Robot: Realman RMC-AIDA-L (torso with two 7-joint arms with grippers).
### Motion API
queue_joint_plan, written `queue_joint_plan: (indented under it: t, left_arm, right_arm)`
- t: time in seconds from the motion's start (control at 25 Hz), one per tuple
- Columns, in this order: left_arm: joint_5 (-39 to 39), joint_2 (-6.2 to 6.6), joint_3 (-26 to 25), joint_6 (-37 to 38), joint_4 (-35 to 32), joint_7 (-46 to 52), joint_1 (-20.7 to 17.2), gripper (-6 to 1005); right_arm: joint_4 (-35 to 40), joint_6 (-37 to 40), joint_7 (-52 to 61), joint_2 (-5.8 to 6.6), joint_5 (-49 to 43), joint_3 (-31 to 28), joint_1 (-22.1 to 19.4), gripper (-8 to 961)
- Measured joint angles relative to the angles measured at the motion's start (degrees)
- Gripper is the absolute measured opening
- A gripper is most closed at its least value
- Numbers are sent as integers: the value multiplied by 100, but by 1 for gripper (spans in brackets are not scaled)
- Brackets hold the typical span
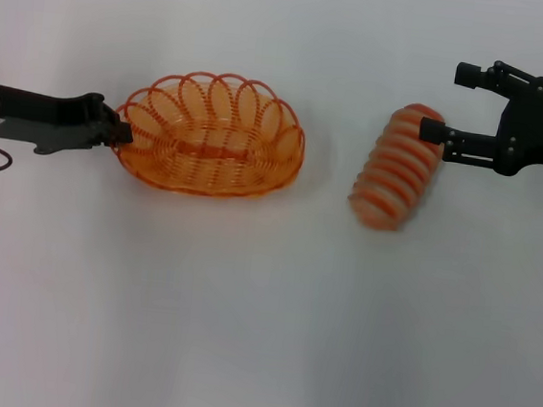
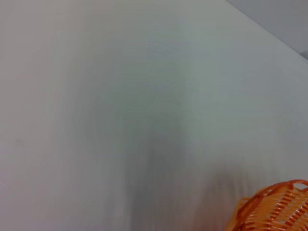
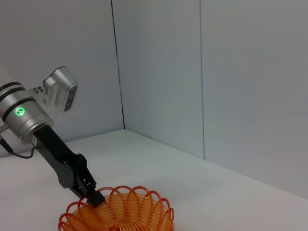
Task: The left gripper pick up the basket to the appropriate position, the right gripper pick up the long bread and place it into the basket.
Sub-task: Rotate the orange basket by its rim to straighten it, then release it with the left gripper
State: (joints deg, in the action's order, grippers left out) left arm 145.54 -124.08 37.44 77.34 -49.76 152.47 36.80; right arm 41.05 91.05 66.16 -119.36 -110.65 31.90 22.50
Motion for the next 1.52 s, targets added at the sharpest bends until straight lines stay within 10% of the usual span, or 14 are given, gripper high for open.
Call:
queue_joint_plan:
  t: [0.72,1.24,1.52]
  left_arm:
    - [-75,-10,85,-220,155,11,1,104]
    - [-298,31,159,-164,49,-45,11,505]
    - [-297,159,363,-31,-271,-328,-13,528]
  right_arm:
    - [-14,5,-16,0,-7,0,-17,933]
    - [-15,-1,-16,0,-9,8,-17,934]
    - [-24,-36,20,0,14,-7,7,935]
